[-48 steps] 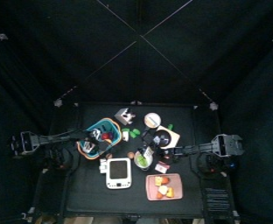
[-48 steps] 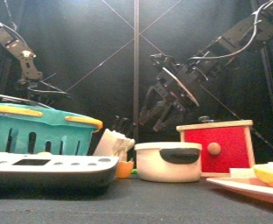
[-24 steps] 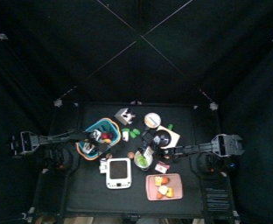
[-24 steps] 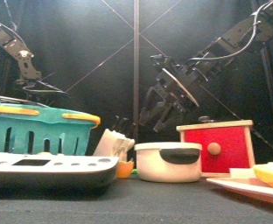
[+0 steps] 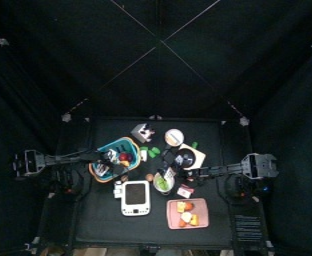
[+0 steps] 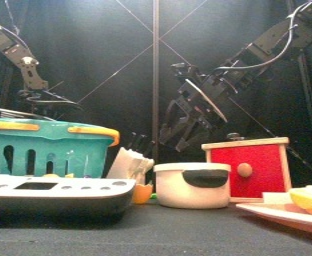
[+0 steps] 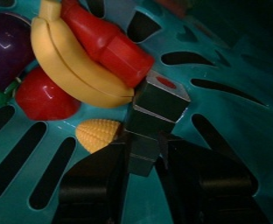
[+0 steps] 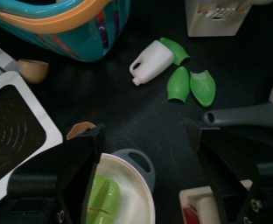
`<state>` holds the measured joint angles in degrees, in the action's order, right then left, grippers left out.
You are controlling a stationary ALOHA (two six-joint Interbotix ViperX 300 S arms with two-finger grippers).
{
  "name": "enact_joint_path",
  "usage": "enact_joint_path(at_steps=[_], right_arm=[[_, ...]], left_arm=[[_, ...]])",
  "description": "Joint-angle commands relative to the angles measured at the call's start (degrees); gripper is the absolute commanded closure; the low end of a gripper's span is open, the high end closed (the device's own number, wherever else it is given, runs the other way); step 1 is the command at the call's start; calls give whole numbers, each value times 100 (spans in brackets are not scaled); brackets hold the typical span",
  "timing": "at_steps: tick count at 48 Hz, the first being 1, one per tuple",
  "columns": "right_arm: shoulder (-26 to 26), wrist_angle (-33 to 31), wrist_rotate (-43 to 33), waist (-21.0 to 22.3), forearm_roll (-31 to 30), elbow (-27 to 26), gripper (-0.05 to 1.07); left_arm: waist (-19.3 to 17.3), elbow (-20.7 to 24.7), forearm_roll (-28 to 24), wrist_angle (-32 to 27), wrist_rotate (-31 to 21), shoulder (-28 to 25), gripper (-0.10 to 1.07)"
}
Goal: Grab green sushi roll
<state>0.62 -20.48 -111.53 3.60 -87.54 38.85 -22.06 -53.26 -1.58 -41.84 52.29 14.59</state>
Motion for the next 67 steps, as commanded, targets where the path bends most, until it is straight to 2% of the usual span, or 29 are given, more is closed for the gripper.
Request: enact_joint_path(at_steps=[1, 18, 28, 37, 52, 67], right_arm=[[105, 0, 18, 44, -18, -114, 1], [97, 0, 18, 44, -18, -97, 1], [70, 0, 18, 62, -18, -114, 1], [9, 9, 18, 88, -18, -123, 1], [-9, 9, 18, 97, -18, -141, 1], [-18, 9, 9, 114, -18, -141, 1]], left_arm=[[-9, 79, -79, 185, 0, -290, 23], [114, 404, -237, -202, 18, -299, 4], [466, 659, -290, -835, 44, -299, 4], [483, 879, -316, -826, 53, -316, 4], [492, 554, -334, -800, 53, -536, 4], [501, 475, -334, -562, 202, -615, 5]])
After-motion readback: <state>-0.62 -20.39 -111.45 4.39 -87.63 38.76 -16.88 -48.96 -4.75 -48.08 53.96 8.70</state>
